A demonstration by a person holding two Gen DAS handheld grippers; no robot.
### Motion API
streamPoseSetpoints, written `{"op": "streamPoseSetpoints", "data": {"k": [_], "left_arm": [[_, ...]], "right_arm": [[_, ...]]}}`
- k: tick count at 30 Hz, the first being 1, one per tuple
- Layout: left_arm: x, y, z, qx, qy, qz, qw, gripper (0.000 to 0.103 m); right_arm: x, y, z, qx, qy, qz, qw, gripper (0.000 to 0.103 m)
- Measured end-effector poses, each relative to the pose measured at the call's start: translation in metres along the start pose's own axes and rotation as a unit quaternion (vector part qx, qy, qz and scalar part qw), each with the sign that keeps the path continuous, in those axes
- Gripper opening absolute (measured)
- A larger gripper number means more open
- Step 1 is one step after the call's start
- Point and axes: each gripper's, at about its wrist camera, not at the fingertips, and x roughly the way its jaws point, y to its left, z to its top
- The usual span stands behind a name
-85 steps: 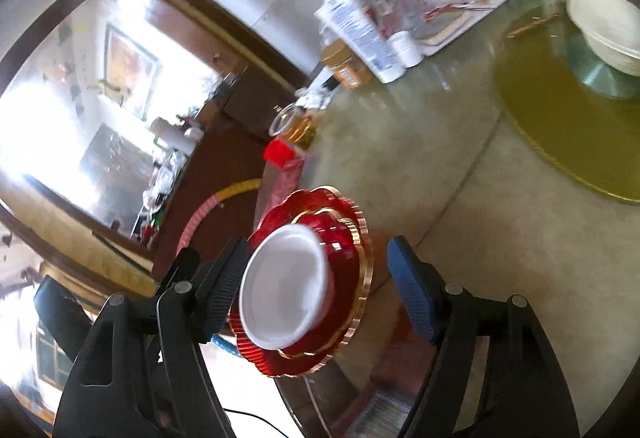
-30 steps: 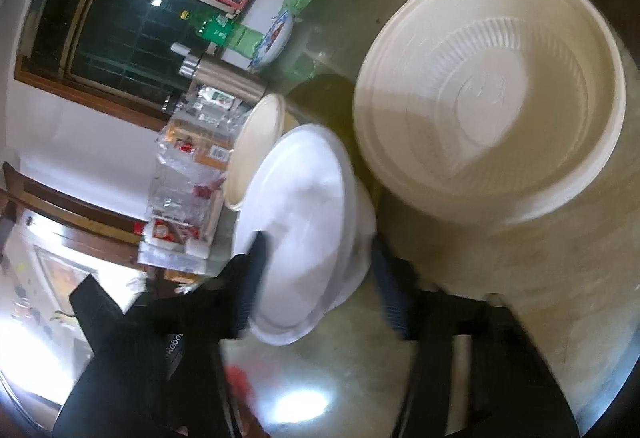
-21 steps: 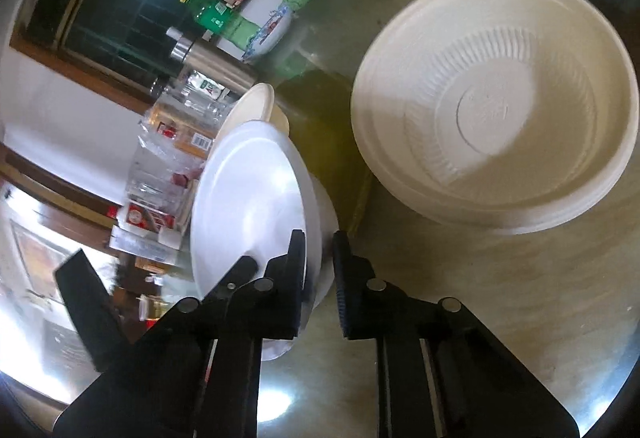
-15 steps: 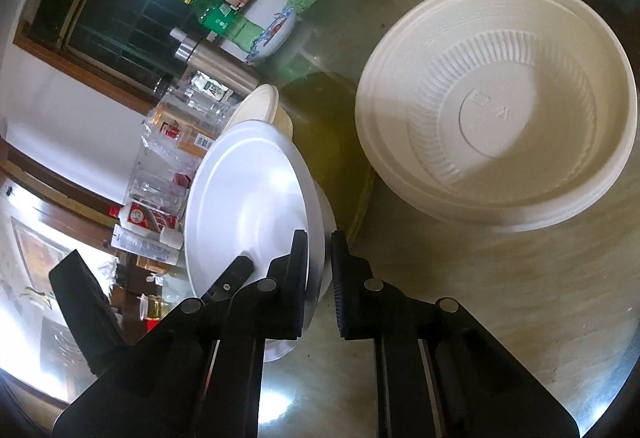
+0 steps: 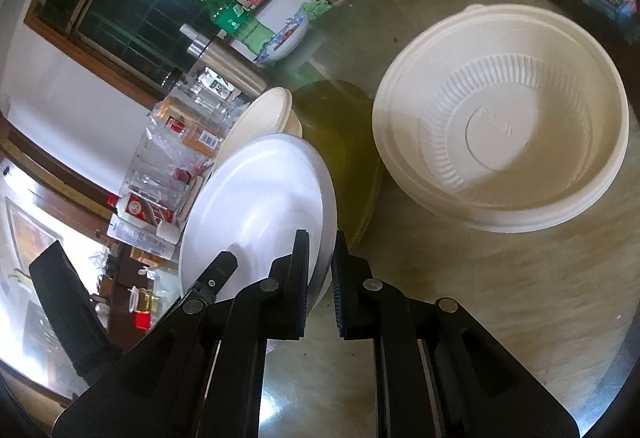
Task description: Organize plates and bowls
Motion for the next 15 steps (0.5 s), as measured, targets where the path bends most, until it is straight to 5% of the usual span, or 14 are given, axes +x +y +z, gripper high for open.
{"op": "streamPoseSetpoints", "data": {"k": [15], "left_arm": [[-0.0054,-0.0019,-0.0004,0.005,-0.018,0.008,0.9998,0.009]], "right_arm": [[-0.0031,0.0053,-0.0016,-0.023,-0.011,-0.01,1.0,0.01]]}}
